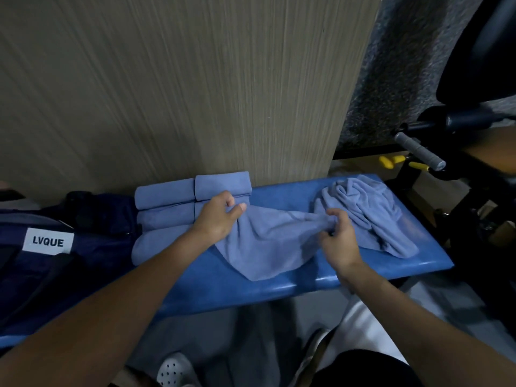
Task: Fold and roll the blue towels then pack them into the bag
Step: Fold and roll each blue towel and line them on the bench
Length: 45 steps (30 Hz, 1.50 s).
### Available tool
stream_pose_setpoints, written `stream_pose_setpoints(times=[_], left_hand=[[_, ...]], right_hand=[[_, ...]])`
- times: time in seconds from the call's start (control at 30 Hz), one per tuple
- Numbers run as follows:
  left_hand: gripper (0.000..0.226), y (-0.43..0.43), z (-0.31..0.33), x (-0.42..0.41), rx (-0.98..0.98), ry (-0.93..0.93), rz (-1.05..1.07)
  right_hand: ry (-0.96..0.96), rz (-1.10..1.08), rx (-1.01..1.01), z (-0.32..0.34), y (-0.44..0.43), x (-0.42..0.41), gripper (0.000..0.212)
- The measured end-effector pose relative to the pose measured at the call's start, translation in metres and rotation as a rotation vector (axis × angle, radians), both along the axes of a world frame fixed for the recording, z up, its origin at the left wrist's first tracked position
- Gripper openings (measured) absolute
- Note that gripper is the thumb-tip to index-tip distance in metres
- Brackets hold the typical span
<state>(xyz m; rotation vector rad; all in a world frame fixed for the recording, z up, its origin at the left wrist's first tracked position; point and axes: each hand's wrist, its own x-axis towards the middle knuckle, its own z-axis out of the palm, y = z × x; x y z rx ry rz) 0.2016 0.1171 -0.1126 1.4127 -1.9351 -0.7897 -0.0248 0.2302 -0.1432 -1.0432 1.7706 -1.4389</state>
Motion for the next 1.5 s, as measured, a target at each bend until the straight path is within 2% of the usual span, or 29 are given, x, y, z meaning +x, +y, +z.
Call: stream_pose_setpoints(times=[0.07, 0.23, 0.33, 0.4, 0.5, 0.53, 0.6, 0.63, 0.73, 0.83, 0.93, 1.03, 1.13, 1.2, 1.3, 1.4, 1.5], left_hand=[[0.037, 0.002, 0.003, 0.006, -0.019, -0.024, 0.006], [0.040, 0.009, 0.022, 0.015, -0.125, 0.061, 0.018], [0.040, 0.020, 0.042, 0.009, -0.175, 0.134, -0.066], [0.036, 0.032, 0.057, 0.003, -0.160, 0.150, -0.164], [0.026, 0.049, 0.072, -0.006, -0.023, 0.234, -0.366], [0.022, 0.052, 0.074, -0.008, 0.032, 0.257, -0.422], [0.015, 0.054, 0.075, -0.008, 0.115, 0.283, -0.478], [0.014, 0.053, 0.075, -0.007, 0.123, 0.281, -0.463], [0.018, 0.053, 0.079, -0.004, 0.056, 0.227, -0.306], [0.041, 0.054, 0.085, -0.006, 0.121, 0.066, -0.200], [0.048, 0.053, 0.089, -0.010, 0.219, -0.026, -0.106], [0.047, 0.055, 0.093, -0.011, 0.378, 0.061, -0.148], [0.033, 0.058, 0.099, -0.012, 0.473, 0.192, -0.243], [0.018, 0.056, 0.100, -0.014, 0.495, 0.258, -0.227], [0.010, 0.051, 0.099, -0.014, 0.428, 0.327, -0.124], [0.011, 0.048, 0.099, -0.011, 0.293, 0.359, -0.048], [0.010, 0.046, 0.099, -0.005, 0.226, 0.388, -0.034]], right_hand=[[-0.039, -0.063, -0.044, 0.012, -0.001, 0.002, 0.030], [-0.043, -0.079, 0.028, 0.030, 0.001, 0.008, 0.027], [-0.075, 0.038, 0.026, 0.047, 0.003, 0.023, 0.020], [-0.034, 0.173, -0.007, 0.054, 0.006, 0.035, 0.032], [0.028, 0.355, -0.049, 0.058, 0.006, 0.051, 0.060], [0.040, 0.383, -0.052, 0.058, 0.005, 0.055, 0.057], [0.096, 0.369, -0.056, 0.057, 0.001, 0.057, 0.023], [0.137, 0.346, -0.064, 0.056, 0.001, 0.056, 0.010], [0.226, 0.313, -0.070, 0.056, 0.000, 0.052, 0.027], [0.246, 0.336, -0.069, 0.063, 0.001, 0.050, 0.018], [0.265, 0.376, -0.095, 0.069, 0.000, 0.050, 0.017], [0.272, 0.362, -0.108, 0.075, -0.002, 0.049, 0.020], [0.269, 0.348, -0.100, 0.076, -0.003, 0.046, 0.019], [0.265, 0.335, -0.110, 0.076, -0.003, 0.043, 0.017], [0.206, 0.289, -0.102, 0.077, -0.003, 0.038, 0.008], [0.149, 0.199, -0.068, 0.080, -0.001, 0.029, 0.026], [0.101, 0.088, -0.081, 0.079, -0.001, 0.019, 0.028]])
